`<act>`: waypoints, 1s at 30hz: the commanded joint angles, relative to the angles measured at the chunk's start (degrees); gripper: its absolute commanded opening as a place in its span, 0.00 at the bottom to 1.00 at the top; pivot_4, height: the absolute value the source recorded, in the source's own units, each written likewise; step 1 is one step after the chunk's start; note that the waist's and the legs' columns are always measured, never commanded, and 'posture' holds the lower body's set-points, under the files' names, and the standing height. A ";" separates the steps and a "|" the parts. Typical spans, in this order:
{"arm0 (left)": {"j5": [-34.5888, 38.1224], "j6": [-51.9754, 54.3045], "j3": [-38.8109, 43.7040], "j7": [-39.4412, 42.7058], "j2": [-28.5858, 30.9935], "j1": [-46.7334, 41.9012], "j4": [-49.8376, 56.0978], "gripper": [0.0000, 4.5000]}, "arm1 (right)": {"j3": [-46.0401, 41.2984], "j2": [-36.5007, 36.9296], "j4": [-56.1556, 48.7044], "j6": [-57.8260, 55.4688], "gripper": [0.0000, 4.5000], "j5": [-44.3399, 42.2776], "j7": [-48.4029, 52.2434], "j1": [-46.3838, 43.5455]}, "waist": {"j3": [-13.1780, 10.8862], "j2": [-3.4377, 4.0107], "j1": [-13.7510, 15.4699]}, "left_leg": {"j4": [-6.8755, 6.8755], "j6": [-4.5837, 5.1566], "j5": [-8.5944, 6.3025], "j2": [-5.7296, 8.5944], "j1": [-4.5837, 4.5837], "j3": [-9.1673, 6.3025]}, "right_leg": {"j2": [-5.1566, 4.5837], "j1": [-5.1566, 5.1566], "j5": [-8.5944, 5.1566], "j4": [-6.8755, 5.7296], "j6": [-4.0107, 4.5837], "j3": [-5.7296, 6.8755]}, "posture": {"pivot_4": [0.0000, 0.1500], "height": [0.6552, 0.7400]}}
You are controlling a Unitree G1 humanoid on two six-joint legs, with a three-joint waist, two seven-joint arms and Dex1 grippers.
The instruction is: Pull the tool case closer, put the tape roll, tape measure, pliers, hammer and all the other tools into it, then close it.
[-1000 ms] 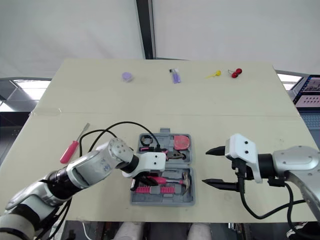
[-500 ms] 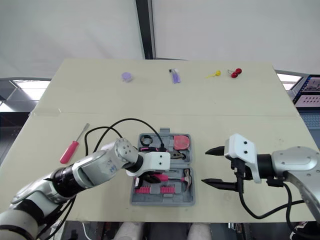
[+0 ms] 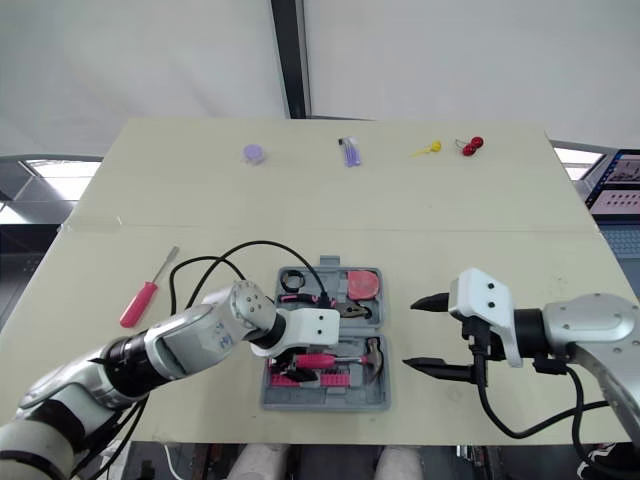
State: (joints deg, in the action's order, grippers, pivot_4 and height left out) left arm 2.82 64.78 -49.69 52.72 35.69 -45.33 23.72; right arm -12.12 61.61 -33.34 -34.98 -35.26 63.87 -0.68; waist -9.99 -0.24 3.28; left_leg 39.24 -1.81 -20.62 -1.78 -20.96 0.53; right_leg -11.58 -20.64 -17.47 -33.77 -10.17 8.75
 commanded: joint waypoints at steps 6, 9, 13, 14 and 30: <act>2.35 1.09 2.80 0.35 0.02 -0.47 2.79 0.67 | -1.43 -0.09 -1.11 0.53 1.00 -0.82 0.28 0.32 | 0.00 0.00 -0.03 | 0.00 0.00 0.00 0.00 0.00 -0.01 | 0.00 0.00 0.00 0.00 0.00 0.00 | 1.00 1.00; 4.81 1.10 6.91 1.09 0.07 -0.81 3.09 0.67 | -1.72 0.12 -1.12 0.36 1.00 -1.03 0.44 0.35 | 0.00 0.00 -0.05 | 0.00 0.00 0.00 0.00 0.00 -0.01 | 0.00 0.00 0.00 0.00 0.00 0.00 | 1.00 1.00; 8.42 -6.46 15.57 2.79 -0.10 0.56 -0.30 0.67 | -2.38 -0.07 -0.85 0.25 1.00 -1.35 0.29 0.35 | 0.00 0.00 -0.06 | 0.00 0.00 0.00 0.00 0.00 -0.01 | 0.00 0.00 0.00 0.00 0.00 0.00 | 1.00 1.00; 9.15 -10.38 17.78 3.55 0.05 1.59 -1.64 0.67 | -2.66 -0.30 -0.79 0.00 1.00 -1.82 0.10 0.18 | 0.00 0.00 -0.12 | 0.00 0.00 0.00 0.00 0.00 -0.01 | 0.00 0.00 0.00 0.01 0.00 0.00 | 1.00 1.00; 10.25 -52.73 30.38 7.46 -6.08 27.27 -14.97 0.02 | -4.62 -0.48 -1.92 -3.92 1.00 -8.96 -0.73 -1.26 | 0.02 0.04 -0.16 | 0.00 0.00 0.00 0.00 0.02 -0.05 | -0.01 0.03 0.00 0.01 0.00 0.05 | 1.00 1.00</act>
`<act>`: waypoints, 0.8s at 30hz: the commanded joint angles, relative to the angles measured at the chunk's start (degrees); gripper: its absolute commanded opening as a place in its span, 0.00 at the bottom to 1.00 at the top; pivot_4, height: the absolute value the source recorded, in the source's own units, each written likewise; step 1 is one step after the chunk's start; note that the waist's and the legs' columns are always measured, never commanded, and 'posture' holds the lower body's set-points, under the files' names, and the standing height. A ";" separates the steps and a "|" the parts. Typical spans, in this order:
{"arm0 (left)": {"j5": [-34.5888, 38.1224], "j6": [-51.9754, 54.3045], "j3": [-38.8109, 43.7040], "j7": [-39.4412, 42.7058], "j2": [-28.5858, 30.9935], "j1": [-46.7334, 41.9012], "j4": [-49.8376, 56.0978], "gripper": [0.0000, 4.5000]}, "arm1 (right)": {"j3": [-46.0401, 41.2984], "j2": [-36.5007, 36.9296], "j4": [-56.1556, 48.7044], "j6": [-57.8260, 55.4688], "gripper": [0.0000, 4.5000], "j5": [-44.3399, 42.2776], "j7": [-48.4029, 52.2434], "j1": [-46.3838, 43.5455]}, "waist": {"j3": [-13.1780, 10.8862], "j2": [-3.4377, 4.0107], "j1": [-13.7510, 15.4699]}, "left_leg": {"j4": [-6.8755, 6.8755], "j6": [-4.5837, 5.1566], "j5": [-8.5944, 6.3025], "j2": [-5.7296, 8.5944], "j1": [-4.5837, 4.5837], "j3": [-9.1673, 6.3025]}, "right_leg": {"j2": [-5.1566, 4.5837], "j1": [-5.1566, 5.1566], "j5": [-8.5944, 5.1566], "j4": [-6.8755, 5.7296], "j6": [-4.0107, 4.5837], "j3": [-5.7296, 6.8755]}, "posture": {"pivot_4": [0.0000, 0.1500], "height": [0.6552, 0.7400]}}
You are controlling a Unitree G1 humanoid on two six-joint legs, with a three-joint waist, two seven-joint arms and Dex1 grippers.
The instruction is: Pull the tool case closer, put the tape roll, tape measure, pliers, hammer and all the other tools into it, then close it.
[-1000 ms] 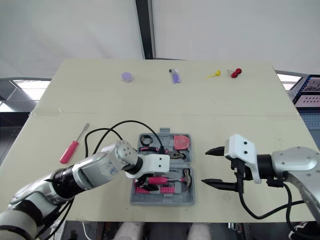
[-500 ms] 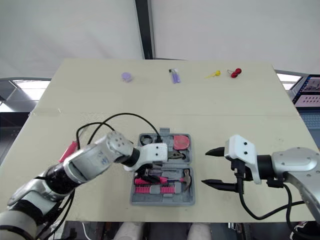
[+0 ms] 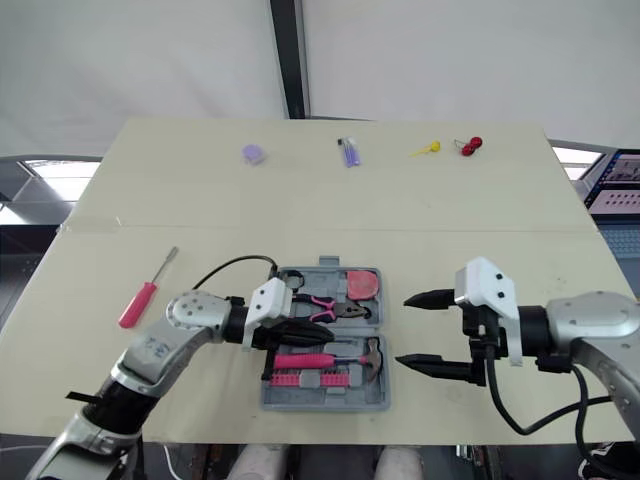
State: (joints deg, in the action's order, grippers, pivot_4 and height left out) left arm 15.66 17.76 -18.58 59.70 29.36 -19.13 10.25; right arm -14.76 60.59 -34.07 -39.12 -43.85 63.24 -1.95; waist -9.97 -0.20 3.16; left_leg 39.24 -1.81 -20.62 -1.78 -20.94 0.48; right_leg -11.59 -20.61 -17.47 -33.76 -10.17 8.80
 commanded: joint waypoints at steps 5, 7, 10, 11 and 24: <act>-5.59 -9.87 -2.09 -0.41 -0.88 2.89 -6.37 0.02 | -1.63 0.73 -0.88 0.64 1.00 0.31 -0.18 -0.11 | 0.02 0.03 -0.15 | -0.01 0.00 0.00 0.00 0.02 0.03 | 0.00 -0.01 0.00 -0.01 0.00 0.00 | 1.00 1.00; -7.35 -10.75 -2.89 -1.17 -1.31 3.05 -8.17 0.02 | -1.57 0.86 -0.62 0.95 1.00 0.85 -0.04 -0.02 | 0.02 0.03 -0.12 | -0.01 0.00 0.00 0.00 0.03 0.03 | 0.00 0.00 0.00 0.00 0.00 0.00 | 1.00 1.00; -9.02 -11.22 -3.31 -1.86 -1.82 3.05 -9.80 0.02 | -1.56 0.91 -0.43 1.11 1.00 1.32 0.16 0.04 | 0.03 0.04 -0.16 | -0.01 0.00 0.00 0.00 0.02 0.03 | 0.00 -0.01 0.00 -0.01 -0.01 0.00 | 1.00 1.00; -9.19 -11.29 -3.31 -1.81 -1.93 3.08 -10.00 0.02 | -1.55 0.89 -0.44 1.09 1.00 1.38 0.20 0.02 | 0.03 0.04 -0.19 | -0.01 0.00 0.00 0.00 0.03 0.04 | 0.00 -0.01 0.00 -0.01 -0.01 0.00 | 1.00 1.00; -17.64 -15.19 -7.86 -2.02 -0.48 4.07 -15.84 0.02 | -1.26 1.51 0.18 1.10 1.00 2.26 0.74 -0.47 | 0.22 0.12 -0.09 | -0.02 0.00 0.00 0.00 0.10 0.03 | 0.00 0.05 0.00 0.00 -0.01 0.00 | 1.00 1.00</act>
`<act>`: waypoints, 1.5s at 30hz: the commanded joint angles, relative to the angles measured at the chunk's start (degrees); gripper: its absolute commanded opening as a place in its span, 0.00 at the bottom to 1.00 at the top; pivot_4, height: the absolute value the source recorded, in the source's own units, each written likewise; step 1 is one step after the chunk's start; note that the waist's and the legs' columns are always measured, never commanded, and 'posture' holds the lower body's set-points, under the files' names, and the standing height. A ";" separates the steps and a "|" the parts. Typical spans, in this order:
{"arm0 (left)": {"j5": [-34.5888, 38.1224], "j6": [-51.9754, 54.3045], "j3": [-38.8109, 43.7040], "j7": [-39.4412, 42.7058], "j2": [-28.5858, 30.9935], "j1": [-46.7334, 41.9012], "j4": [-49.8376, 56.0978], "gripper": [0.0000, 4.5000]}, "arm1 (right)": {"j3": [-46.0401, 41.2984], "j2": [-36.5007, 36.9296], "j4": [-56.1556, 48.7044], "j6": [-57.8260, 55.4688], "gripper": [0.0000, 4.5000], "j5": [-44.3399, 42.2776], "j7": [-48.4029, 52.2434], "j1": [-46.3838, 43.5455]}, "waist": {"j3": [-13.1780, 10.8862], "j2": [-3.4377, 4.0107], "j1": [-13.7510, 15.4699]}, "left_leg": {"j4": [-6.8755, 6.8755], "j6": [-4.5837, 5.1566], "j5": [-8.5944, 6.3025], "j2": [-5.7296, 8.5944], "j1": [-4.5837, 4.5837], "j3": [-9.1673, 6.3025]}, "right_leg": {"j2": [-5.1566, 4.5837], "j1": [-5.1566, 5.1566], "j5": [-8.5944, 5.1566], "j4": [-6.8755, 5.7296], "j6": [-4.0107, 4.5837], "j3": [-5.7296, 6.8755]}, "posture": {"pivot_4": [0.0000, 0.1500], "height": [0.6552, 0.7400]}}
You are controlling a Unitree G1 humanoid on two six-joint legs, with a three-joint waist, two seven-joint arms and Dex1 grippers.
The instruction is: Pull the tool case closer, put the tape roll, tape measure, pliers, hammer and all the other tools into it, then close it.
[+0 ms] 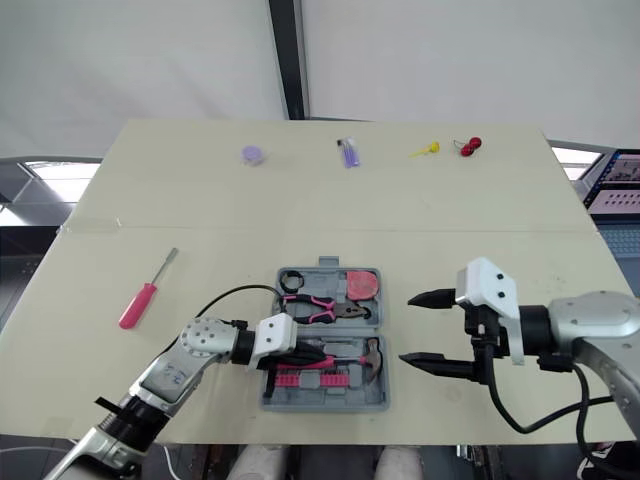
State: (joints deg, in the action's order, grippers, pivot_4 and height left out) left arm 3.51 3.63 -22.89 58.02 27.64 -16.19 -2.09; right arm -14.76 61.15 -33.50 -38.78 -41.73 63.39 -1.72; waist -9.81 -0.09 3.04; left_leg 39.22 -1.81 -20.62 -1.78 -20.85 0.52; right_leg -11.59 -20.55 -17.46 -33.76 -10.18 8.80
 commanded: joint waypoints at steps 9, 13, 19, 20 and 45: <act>-13.84 -5.10 -7.88 -2.80 2.65 0.40 -10.09 0.02 | -1.21 1.44 0.04 0.81 1.00 0.61 0.86 -1.14 | 0.63 0.40 0.25 | -0.10 0.12 -0.09 0.00 0.75 0.01 | 0.00 0.91 0.00 0.28 0.00 0.01 | 1.00 1.00; -14.94 -5.55 -8.89 -3.31 2.40 0.26 -11.36 0.02 | -1.12 1.76 0.20 0.74 1.00 0.48 0.87 -1.42 | 1.18 0.44 0.19 | -0.10 0.13 -0.13 0.00 0.79 -0.03 | 0.00 0.99 0.00 0.32 0.00 0.03 | 1.00 1.00; -11.97 -5.36 -7.76 -3.26 1.12 0.51 -10.85 0.02 | -1.22 2.08 0.55 0.60 1.00 0.53 1.03 -1.90 | 1.52 0.45 0.28 | -0.10 0.14 -0.14 0.01 0.88 -0.04 | 0.00 1.11 0.00 0.36 0.00 0.03 | 1.00 1.00; -10.46 -4.56 -6.78 -2.91 0.80 0.51 -10.00 0.02 | -1.18 2.07 0.70 0.74 1.00 0.66 1.08 -1.92 | 1.52 0.46 0.28 | -0.10 0.14 -0.14 0.01 0.88 -0.04 | 0.00 1.11 0.00 0.37 0.00 0.03 | 1.00 1.00; 19.96 32.67 46.58 -8.87 20.73 7.24 8.15 0.98 | -6.24 -6.78 31.49 10.61 1.00 8.79 -1.72 -1.01 | 0.65 0.50 -2.04 | -0.45 0.12 -0.15 -0.01 0.65 0.07 | 0.01 0.57 0.00 0.34 -0.01 0.07 | 1.00 1.00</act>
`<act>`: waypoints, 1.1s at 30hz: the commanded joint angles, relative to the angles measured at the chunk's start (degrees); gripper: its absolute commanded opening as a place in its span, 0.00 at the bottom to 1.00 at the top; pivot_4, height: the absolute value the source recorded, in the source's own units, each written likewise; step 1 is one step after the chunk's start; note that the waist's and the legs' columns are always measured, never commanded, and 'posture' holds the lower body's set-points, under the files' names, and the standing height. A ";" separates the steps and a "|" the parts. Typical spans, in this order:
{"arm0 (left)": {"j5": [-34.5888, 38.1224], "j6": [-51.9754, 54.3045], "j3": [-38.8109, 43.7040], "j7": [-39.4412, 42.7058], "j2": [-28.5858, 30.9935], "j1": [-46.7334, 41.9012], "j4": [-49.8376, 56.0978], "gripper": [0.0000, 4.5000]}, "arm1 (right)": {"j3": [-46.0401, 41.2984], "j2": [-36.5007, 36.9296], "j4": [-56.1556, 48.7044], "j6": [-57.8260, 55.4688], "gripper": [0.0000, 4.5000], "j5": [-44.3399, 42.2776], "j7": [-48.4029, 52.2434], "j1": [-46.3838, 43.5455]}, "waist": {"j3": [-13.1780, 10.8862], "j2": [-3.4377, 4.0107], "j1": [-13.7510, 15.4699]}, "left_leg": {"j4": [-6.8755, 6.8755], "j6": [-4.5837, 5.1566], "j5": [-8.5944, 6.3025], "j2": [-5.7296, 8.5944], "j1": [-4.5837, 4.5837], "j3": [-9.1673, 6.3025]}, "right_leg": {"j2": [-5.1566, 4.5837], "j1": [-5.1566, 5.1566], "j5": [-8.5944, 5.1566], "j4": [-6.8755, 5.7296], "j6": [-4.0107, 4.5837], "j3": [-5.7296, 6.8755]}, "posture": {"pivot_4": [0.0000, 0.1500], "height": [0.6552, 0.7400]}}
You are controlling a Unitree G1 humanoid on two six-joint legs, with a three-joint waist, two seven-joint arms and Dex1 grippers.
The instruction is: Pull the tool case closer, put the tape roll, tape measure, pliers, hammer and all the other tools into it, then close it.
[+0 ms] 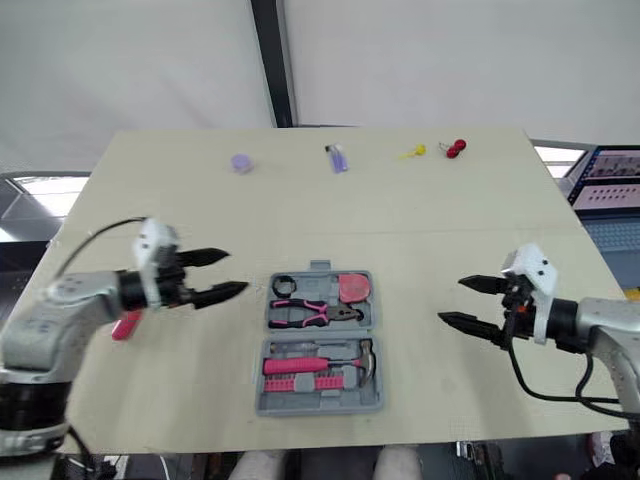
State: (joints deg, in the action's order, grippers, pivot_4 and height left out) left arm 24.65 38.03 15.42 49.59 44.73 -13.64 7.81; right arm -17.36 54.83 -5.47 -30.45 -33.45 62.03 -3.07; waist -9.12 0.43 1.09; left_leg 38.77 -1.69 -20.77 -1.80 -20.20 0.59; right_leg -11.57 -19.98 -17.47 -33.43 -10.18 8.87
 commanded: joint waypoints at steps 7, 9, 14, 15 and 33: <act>-5.76 -9.95 21.68 -3.67 7.22 17.82 -11.14 0.98 | -3.88 -1.92 14.15 7.71 1.00 4.69 -0.18 0.80 | -0.20 0.03 0.15 | -0.11 -0.01 0.00 -0.02 -0.01 0.27 | -0.03 -0.22 0.00 -0.03 0.00 -0.07 | 1.00 1.00; -7.05 -13.23 24.20 -6.19 6.97 18.62 -15.57 0.98 | -3.24 -2.25 17.53 9.33 1.00 5.77 -0.02 -0.35 | -0.21 0.04 0.22 | -0.12 -0.02 0.00 -0.02 -0.01 0.29 | -0.03 -0.26 0.00 -0.05 0.00 -0.08 | 1.00 1.00; -6.67 -17.83 27.03 -6.94 6.57 19.54 -20.97 0.98 | -1.50 -2.75 23.25 12.59 1.00 8.06 1.32 -3.41 | -0.21 0.05 0.10 | -0.17 -0.04 -0.01 -0.04 -0.01 0.36 | -0.04 -0.36 0.00 -0.10 0.00 -0.12 | 1.00 1.00; -6.54 -17.83 27.13 -7.35 6.23 19.78 -20.52 0.98 | -1.31 -2.66 23.98 12.90 1.00 8.27 1.59 -4.11 | -0.22 0.05 0.10 | -0.20 -0.04 -0.01 -0.04 -0.02 0.39 | -0.04 -0.40 0.00 -0.10 0.00 -0.14 | 1.00 1.00; -4.50 -17.06 21.36 -13.40 -4.55 20.48 -14.53 0.98 | 3.84 -3.71 2.77 5.72 1.00 4.30 4.26 -6.68 | -0.21 0.07 -1.27 | -0.38 -0.06 0.01 -0.09 0.06 0.55 | -0.04 -0.51 0.00 -0.16 0.00 -0.18 | 1.00 1.00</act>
State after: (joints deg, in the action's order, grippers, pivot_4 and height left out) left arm 20.02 21.12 37.51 37.43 40.70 6.92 -9.00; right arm -14.49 51.13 3.57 -22.68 -26.61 66.10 -8.33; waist -9.33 0.50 -0.18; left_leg 38.39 -1.75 -20.76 -1.89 -20.13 1.15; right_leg -11.61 -20.50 -17.47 -33.59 -10.19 8.69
